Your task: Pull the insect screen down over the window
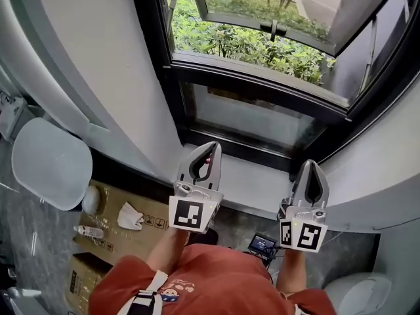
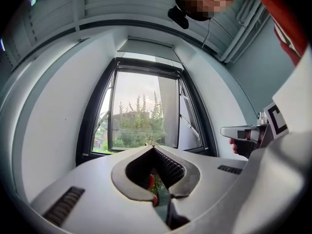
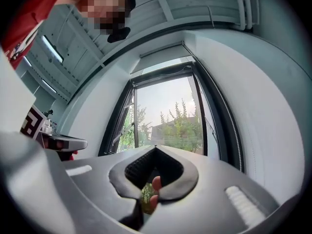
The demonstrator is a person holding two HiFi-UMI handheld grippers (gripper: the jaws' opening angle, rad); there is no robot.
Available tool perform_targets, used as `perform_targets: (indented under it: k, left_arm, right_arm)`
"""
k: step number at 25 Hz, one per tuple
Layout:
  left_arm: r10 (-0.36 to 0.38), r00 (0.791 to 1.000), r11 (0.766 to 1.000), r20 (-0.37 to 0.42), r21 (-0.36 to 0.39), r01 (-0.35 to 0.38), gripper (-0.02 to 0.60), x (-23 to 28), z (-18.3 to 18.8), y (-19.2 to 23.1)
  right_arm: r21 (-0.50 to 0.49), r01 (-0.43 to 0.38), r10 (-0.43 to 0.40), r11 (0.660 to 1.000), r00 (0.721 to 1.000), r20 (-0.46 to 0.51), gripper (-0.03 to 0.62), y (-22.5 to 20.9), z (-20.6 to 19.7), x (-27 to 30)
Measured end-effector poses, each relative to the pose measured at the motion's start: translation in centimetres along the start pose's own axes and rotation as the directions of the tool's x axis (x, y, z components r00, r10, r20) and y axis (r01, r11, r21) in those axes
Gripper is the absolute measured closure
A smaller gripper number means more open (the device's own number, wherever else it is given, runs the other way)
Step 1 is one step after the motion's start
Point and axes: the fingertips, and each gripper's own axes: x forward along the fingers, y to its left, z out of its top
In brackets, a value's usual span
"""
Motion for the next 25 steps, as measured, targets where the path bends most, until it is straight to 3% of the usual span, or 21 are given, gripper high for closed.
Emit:
perform_targets:
  k: [10, 25]
  left_arm:
    - [-0.054, 0.998, 0.998, -0.015, -0.02, 0.053, 0.577, 5.4, -0.5, 5.6]
    - [-0.008, 1.0, 1.0, 0.028, 0.03, 0.007, 0.577, 9.4, 1.1, 5.0]
  right_arm:
    - [-0.011, 0.049, -0.049, 0.999, 0.999, 0.018, 0.585, 2.0, -0.5, 6.6]
    - [0.004, 0.018, -0.018, 1.0, 0.997, 0.071, 0.585, -1.5, -0.2, 9.9]
